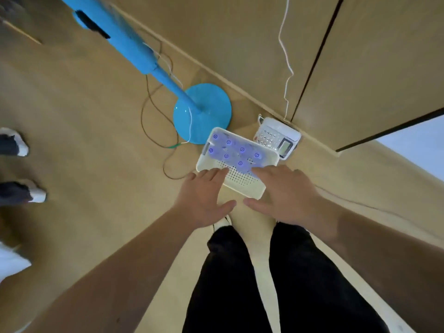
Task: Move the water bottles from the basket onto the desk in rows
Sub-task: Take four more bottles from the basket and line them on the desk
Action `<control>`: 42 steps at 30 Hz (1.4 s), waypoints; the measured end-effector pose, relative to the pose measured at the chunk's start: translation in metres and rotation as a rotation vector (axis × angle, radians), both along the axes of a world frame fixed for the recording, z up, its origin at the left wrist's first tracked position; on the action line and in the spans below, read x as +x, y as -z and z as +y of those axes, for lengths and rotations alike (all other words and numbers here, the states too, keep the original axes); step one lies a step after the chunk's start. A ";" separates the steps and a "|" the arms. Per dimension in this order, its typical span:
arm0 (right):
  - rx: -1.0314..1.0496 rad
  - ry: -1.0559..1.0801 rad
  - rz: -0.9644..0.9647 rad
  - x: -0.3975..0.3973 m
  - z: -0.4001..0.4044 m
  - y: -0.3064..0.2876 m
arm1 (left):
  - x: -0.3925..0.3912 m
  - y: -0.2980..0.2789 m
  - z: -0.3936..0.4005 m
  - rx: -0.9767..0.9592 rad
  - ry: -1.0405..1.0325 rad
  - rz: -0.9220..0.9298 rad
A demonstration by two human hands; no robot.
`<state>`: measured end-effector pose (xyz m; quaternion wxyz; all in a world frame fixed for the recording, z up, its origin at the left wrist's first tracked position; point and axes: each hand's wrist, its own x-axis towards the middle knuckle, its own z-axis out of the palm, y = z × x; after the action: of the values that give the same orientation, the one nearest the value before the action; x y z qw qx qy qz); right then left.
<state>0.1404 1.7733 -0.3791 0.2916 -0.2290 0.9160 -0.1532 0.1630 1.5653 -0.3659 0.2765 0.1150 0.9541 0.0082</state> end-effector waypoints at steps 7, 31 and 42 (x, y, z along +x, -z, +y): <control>0.138 0.224 -0.102 -0.032 -0.057 0.123 | -0.070 0.139 -0.067 0.095 0.068 -0.162; 0.272 0.231 0.188 -0.043 -0.132 0.445 | -0.161 0.463 -0.135 0.058 0.799 0.105; 0.014 0.124 0.091 -0.060 -0.122 0.441 | -0.170 0.449 -0.127 0.360 0.859 0.103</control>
<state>0.0808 1.6513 -0.8204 0.2411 -0.1764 0.9418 -0.1542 -0.0069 1.4379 -0.8147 0.1829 0.5459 0.8159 0.0528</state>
